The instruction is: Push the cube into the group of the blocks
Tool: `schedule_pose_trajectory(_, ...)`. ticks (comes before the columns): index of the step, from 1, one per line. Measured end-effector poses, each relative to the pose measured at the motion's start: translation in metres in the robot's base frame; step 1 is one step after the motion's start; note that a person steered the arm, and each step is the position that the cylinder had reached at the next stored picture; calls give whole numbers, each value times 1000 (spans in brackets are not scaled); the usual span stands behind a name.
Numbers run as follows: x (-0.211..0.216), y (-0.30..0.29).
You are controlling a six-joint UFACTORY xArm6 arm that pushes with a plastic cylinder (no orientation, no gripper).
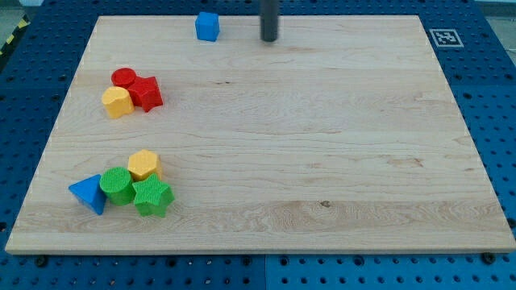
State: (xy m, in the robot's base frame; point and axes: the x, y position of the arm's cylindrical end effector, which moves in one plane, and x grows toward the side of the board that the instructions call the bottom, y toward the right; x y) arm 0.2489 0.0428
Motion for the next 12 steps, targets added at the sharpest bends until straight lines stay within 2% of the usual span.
schedule_pose_trajectory(1, -44, 7)
schedule_pose_trajectory(2, -55, -47)
schedule_pose_trajectory(3, -56, -112)
schedule_pose_trajectory(4, -45, -140)
schedule_pose_trajectory(5, -41, -145)
schedule_pose_trajectory(6, -29, -144)
schedule_pose_trajectory(12, 142, -149)
